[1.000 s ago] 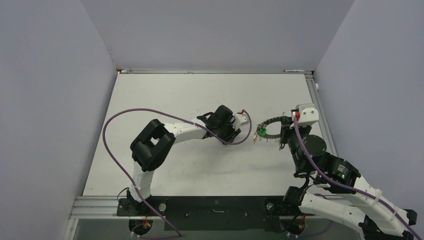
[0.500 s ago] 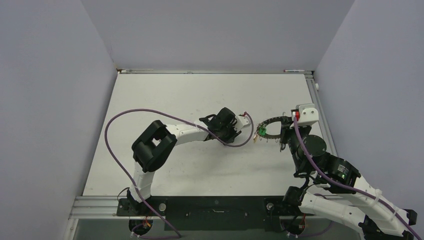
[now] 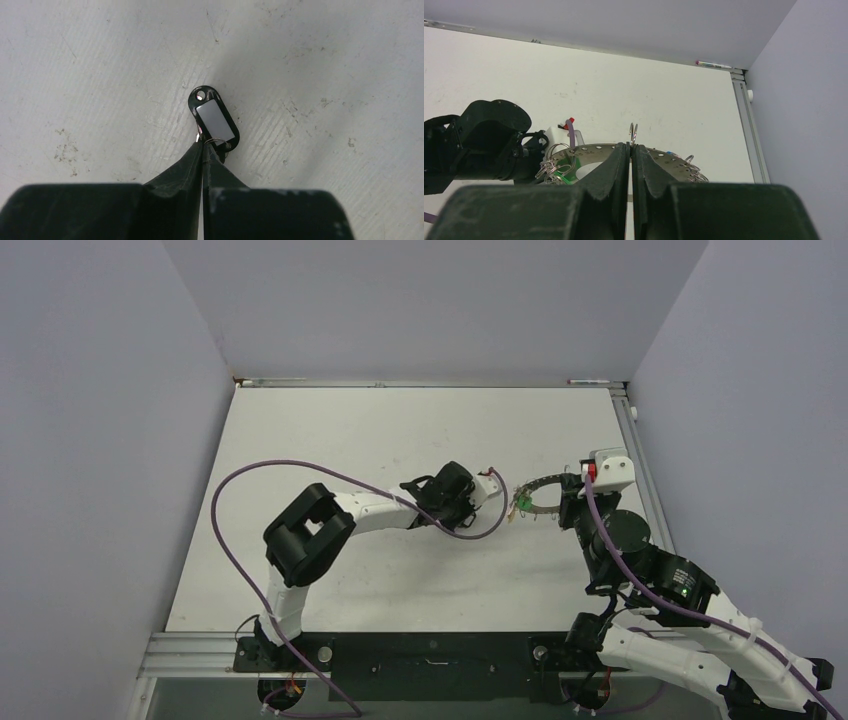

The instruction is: Put the keys on the keyring

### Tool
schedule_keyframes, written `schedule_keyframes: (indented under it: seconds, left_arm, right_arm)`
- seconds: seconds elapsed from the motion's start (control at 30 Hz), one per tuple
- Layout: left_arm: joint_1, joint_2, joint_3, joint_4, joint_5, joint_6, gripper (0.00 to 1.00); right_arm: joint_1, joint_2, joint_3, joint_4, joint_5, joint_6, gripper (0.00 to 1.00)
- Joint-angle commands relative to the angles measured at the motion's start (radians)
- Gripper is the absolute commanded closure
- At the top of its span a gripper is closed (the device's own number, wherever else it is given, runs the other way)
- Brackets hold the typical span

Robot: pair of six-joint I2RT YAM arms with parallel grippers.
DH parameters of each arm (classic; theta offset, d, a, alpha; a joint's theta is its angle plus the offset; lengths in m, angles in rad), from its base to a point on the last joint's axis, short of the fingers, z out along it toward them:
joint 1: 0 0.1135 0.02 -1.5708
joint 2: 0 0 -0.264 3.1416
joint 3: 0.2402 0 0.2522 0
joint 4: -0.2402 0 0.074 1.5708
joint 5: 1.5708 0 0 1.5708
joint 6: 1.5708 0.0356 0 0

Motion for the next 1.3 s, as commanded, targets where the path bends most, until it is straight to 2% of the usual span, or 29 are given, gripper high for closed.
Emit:
schedule_keyframes:
  seconds: [0.0,0.23,0.5,0.63,0.67,0.7,0.73,0.8,1.03,1.27]
  left_arm:
    - [-0.003,-0.058,-0.067,0.078,0.036,-0.07,1.0]
    - [0.023,-0.178,-0.172,0.227,0.161,-0.202,1.0]
    - [0.003,-0.3,-0.295,0.307,0.113,-0.273,1.0]
    - [-0.006,-0.335,-0.34,0.324,0.105,-0.23,1.0]
    - [-0.006,-0.335,-0.349,0.333,0.119,-0.202,0.93]
    - [-0.006,-0.331,-0.359,0.344,0.125,-0.185,0.78]
    - [-0.005,-0.323,-0.361,0.35,0.136,-0.17,0.67]
    - [-0.003,-0.295,-0.356,0.361,0.149,-0.103,0.59]
    - [-0.01,-0.191,-0.329,0.41,0.109,-0.001,0.51]
    - [-0.039,-0.157,-0.331,0.458,0.057,0.041,0.54]
  right_arm:
    - [0.003,0.001,-0.001,0.049,0.004,0.002,0.95]
    - [0.003,0.008,0.001,0.044,-0.011,0.013,0.95]
    - [0.003,0.016,0.002,0.028,-0.021,0.034,0.95]
    - [0.004,0.017,-0.008,0.036,-0.025,0.033,0.95]
    - [0.004,0.021,-0.008,0.037,-0.025,0.031,0.95]
    - [0.004,0.026,-0.007,0.035,-0.023,0.03,0.95]
    - [0.004,0.03,-0.005,0.031,-0.023,0.029,0.95]
    - [0.004,0.042,0.002,0.02,-0.02,0.026,0.95]
    - [0.003,0.069,0.041,-0.044,-0.02,0.039,0.95]
    - [0.003,0.061,0.025,-0.046,-0.02,0.048,0.95]
